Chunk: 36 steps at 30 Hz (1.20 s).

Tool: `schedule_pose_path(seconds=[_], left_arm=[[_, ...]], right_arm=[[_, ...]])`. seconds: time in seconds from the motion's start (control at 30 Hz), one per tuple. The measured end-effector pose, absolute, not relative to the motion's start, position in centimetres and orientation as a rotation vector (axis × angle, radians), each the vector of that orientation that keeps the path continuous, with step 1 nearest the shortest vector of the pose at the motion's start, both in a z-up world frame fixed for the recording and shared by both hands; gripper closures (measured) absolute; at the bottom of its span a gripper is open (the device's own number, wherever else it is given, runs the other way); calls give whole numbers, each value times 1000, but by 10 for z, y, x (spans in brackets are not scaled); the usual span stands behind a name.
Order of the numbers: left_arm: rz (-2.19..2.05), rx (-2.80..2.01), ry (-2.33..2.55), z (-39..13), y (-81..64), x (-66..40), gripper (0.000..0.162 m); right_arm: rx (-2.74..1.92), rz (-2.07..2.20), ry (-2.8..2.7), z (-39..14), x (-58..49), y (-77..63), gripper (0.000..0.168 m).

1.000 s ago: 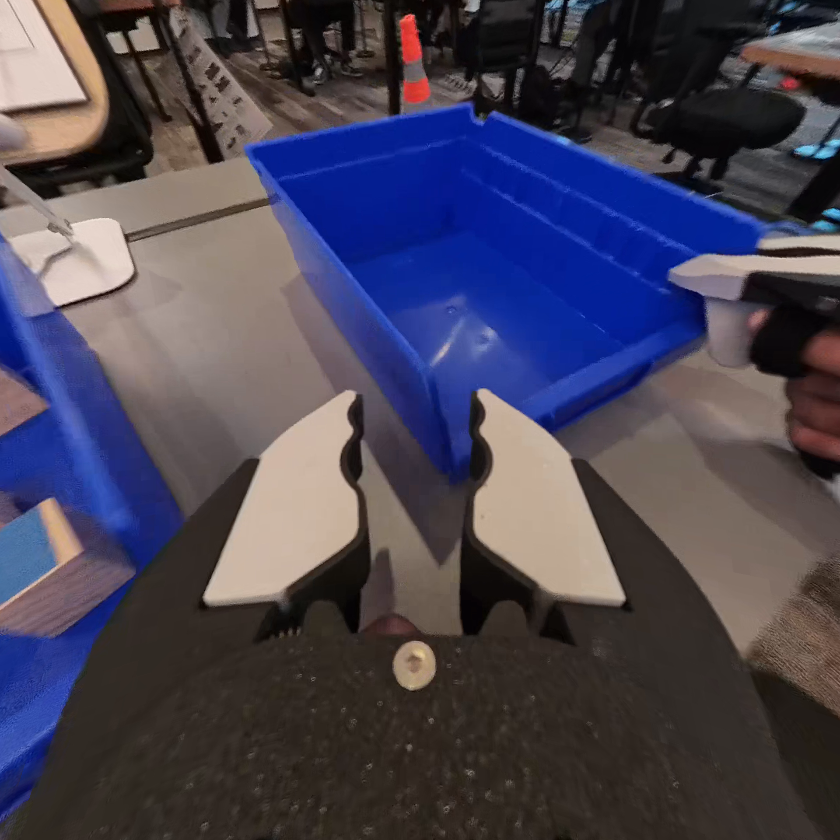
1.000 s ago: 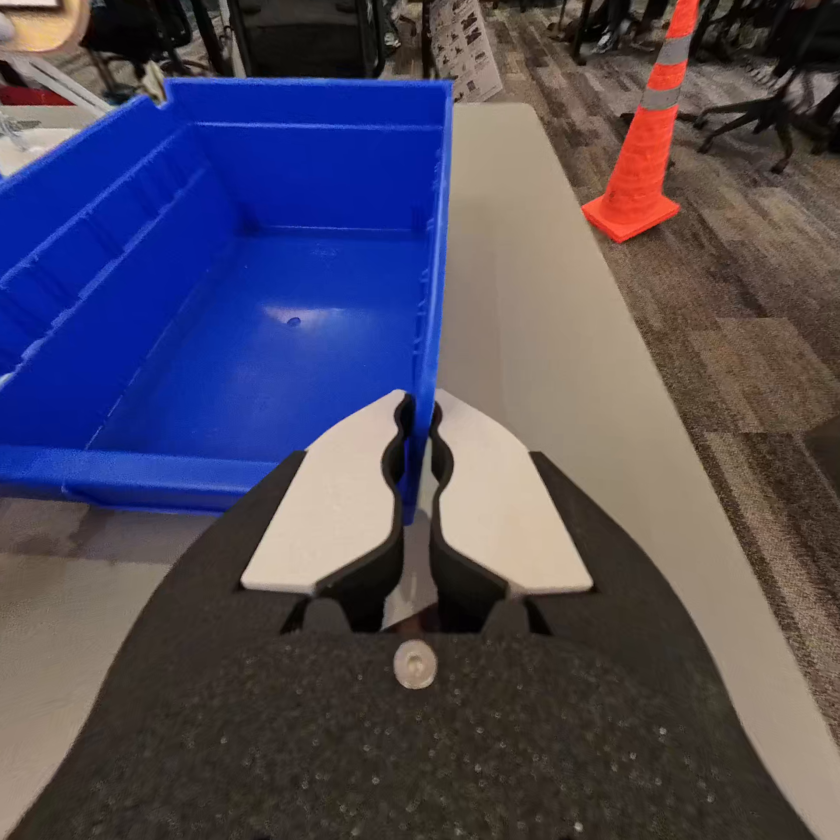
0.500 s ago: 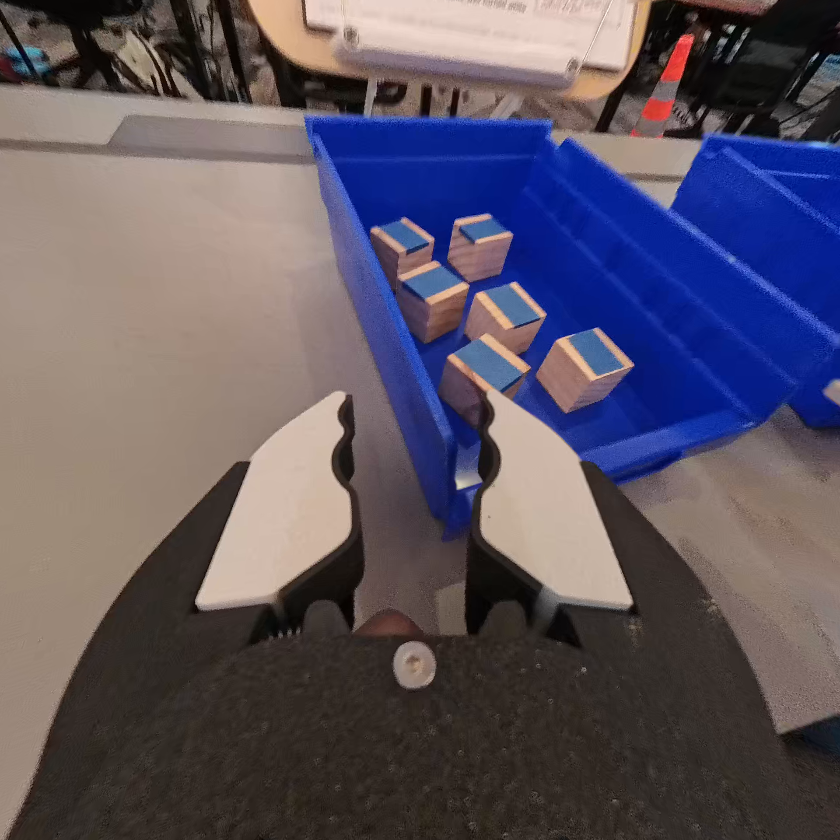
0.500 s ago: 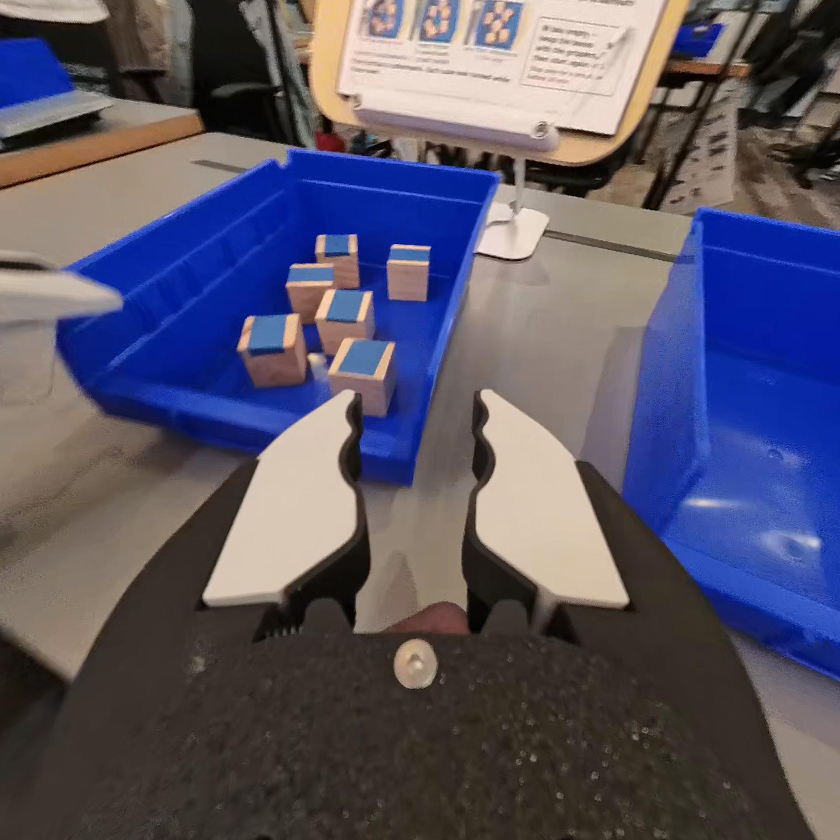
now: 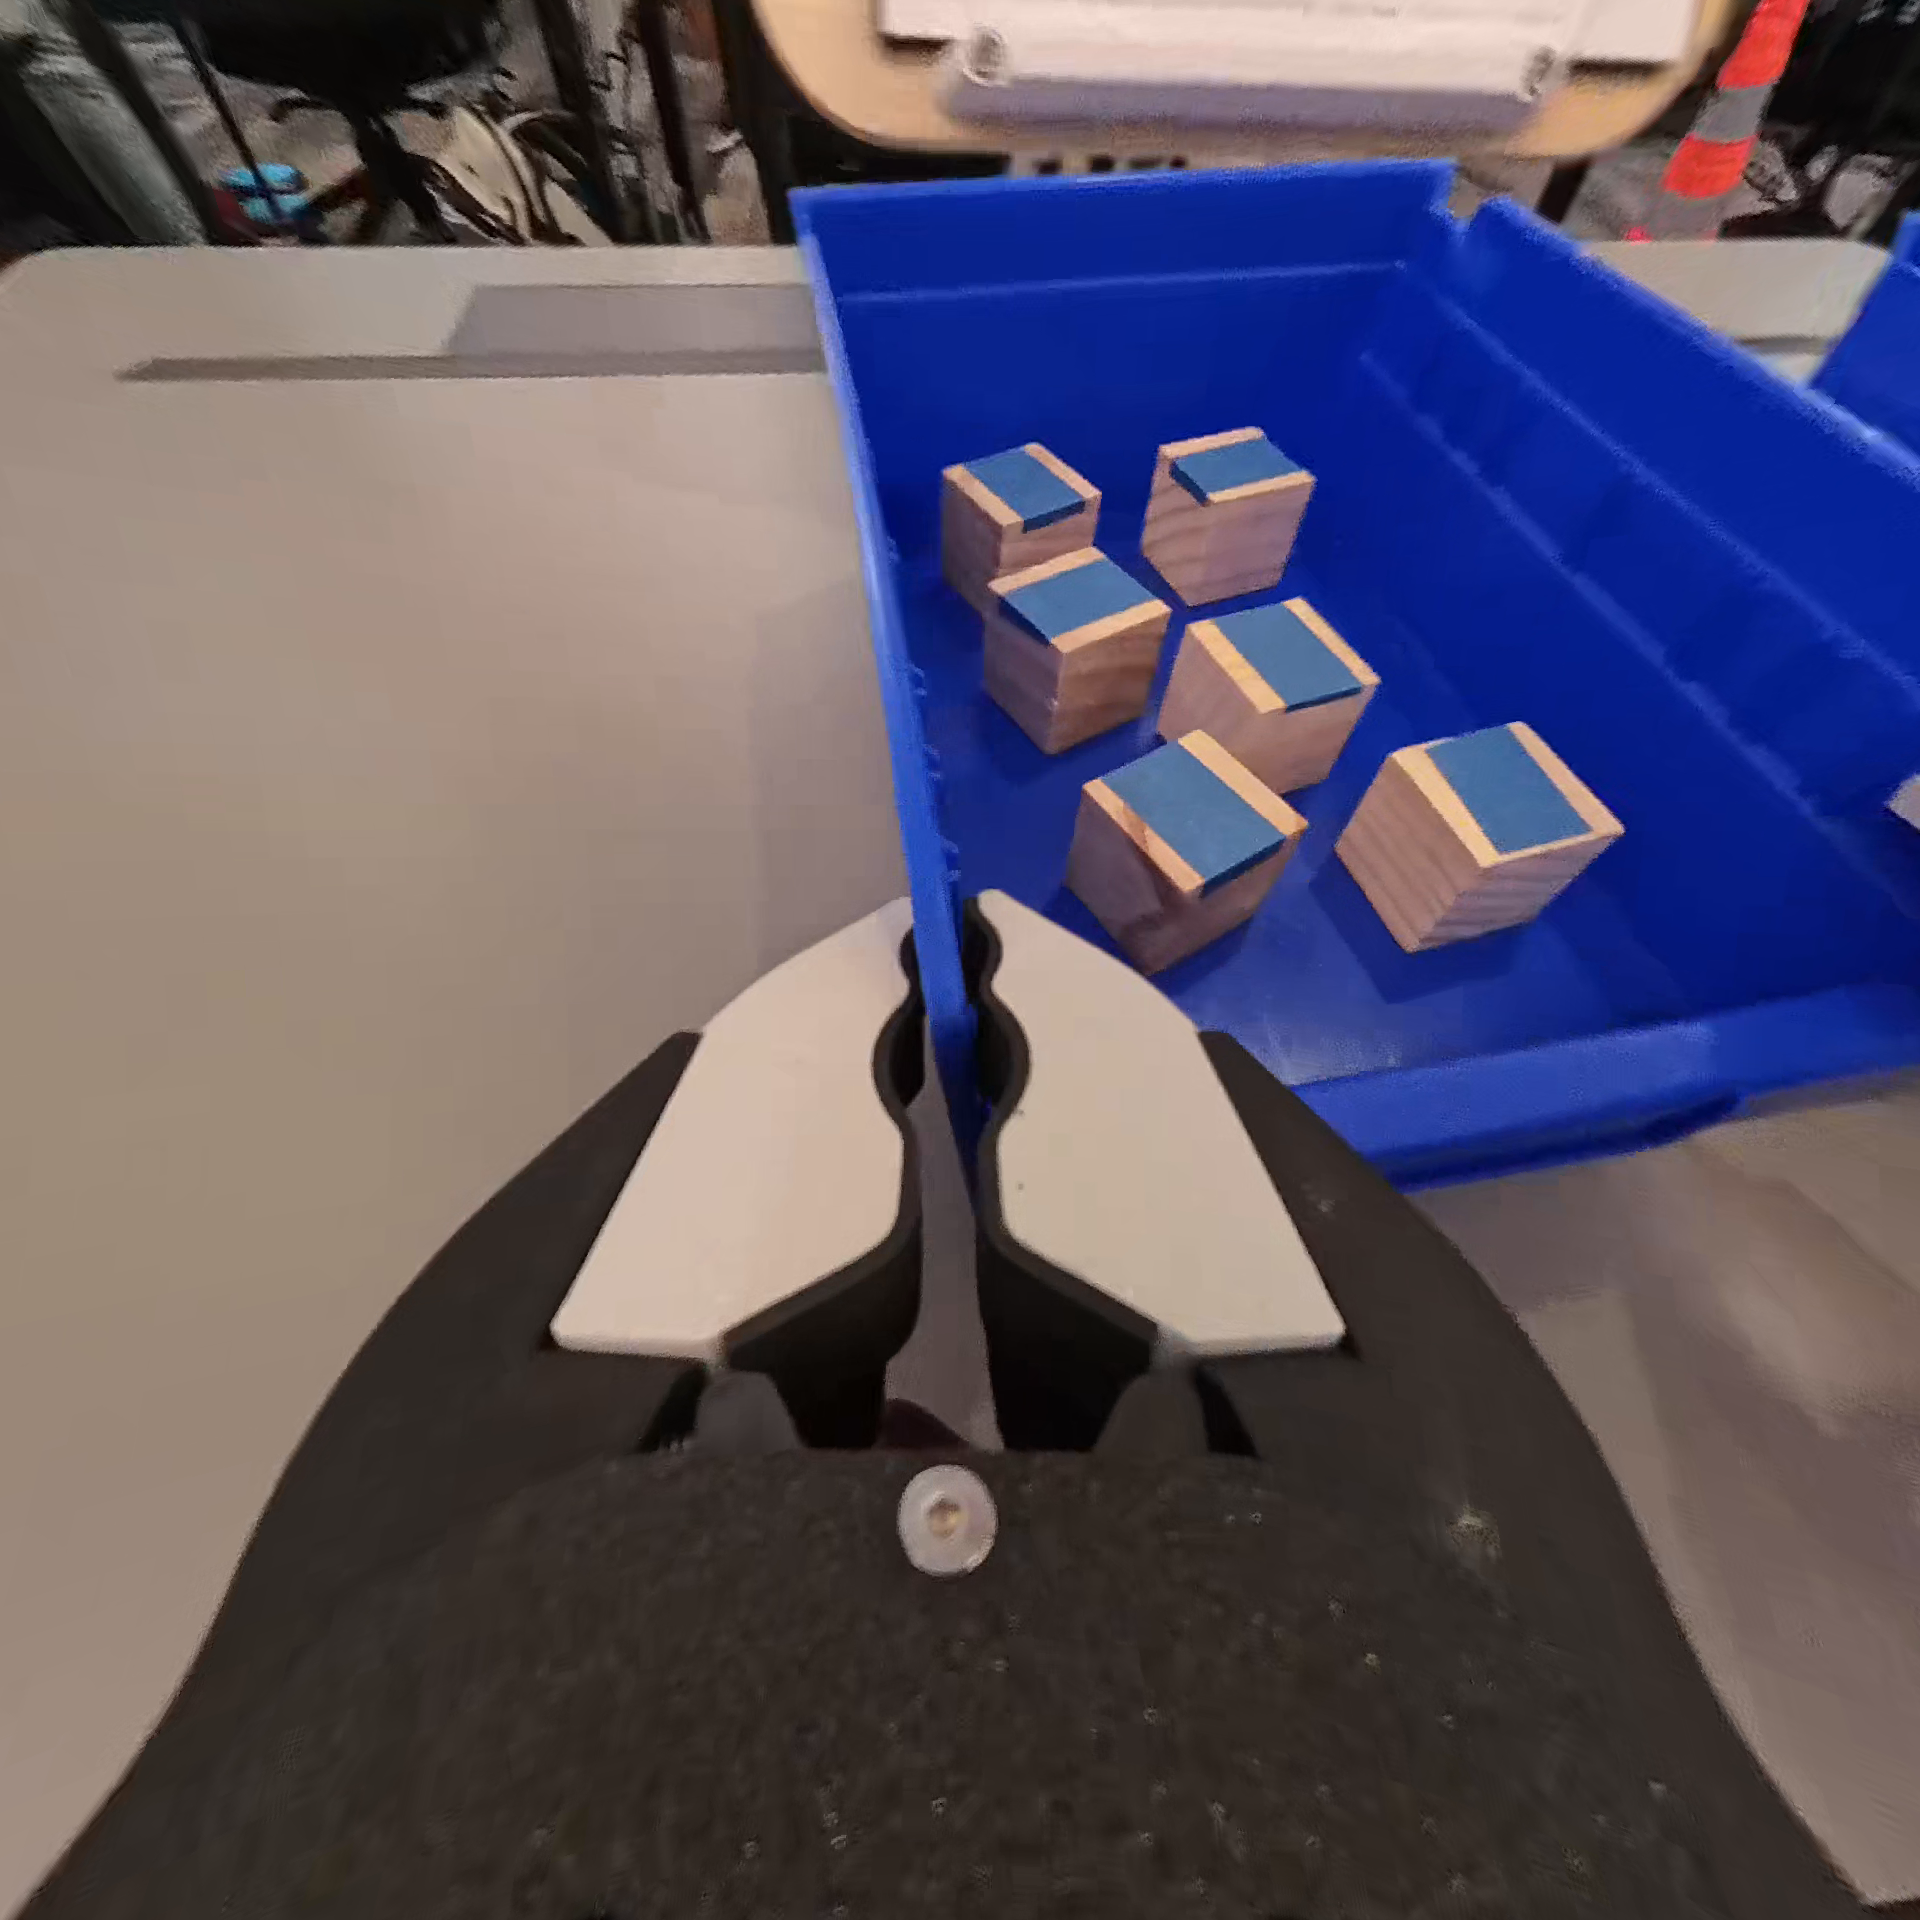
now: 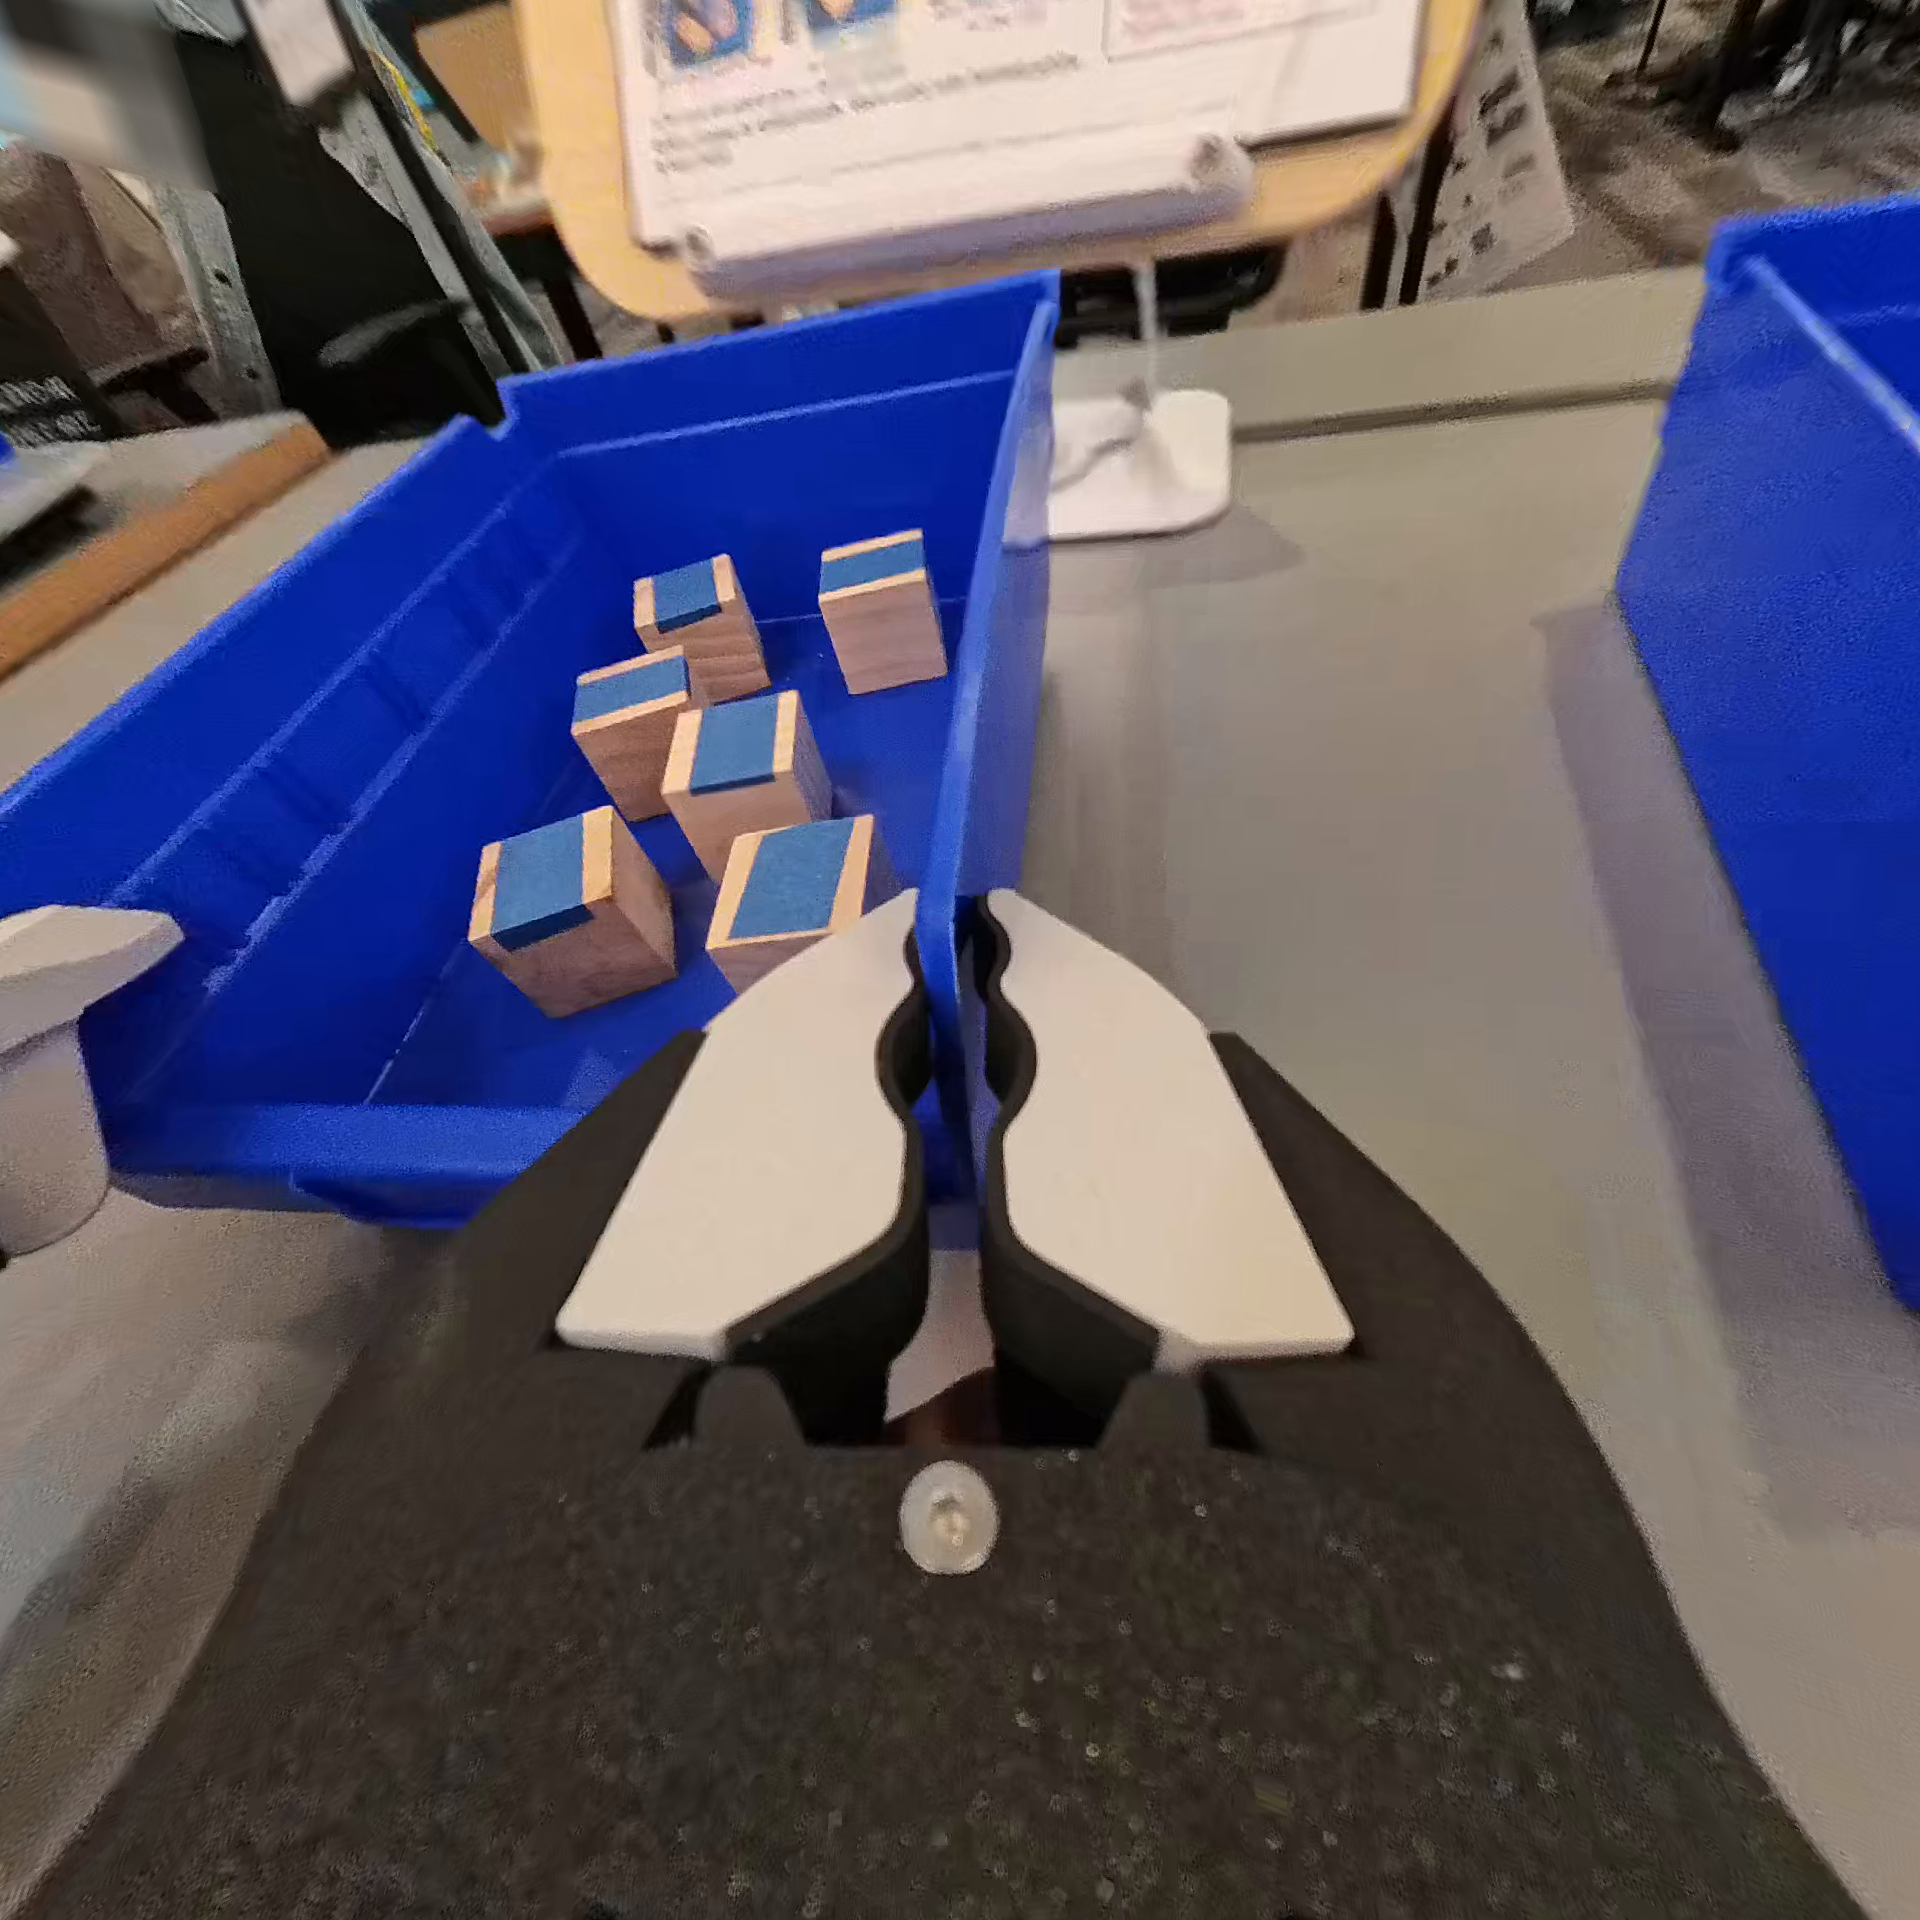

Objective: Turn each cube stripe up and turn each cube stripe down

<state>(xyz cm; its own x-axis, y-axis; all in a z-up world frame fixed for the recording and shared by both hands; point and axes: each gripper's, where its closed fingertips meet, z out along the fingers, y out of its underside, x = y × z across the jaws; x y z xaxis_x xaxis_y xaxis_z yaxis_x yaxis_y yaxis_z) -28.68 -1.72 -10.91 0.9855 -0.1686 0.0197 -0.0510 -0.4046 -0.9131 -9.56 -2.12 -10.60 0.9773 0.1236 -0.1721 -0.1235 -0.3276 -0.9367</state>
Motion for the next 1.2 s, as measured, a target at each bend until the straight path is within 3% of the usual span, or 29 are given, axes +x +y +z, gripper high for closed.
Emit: schedule_pose_path(seconds=[0.43, 0.63, 0.9, 1.03, 1.13, 1.2], left_arm=[[50, -1908, 139, -72, 16, -502, 161], [-59, -2006, 88, -116, 30, -528, 161], [-186, -1942, 16, -118, 31, -532, 160], [-48, -1972, -100, -109, 17, -560, 111], [45, -1920, -222, -75, -4, -578, 100], [96, -1844, -182, -44, -16, -565, 79]], right_arm=[[-1860, 252, -143, -102, -314, 9, 162], [-1932, 282, -161, -124, -340, 18, 161], [-1931, 385, -247, -122, -346, 19, 154], [-2027, 755, -327, -103, -336, -11, 136], [-2056, 1003, -609, -75, -306, -55, 121], [-2089, 977, -800, -68, -264, -75, 121]])
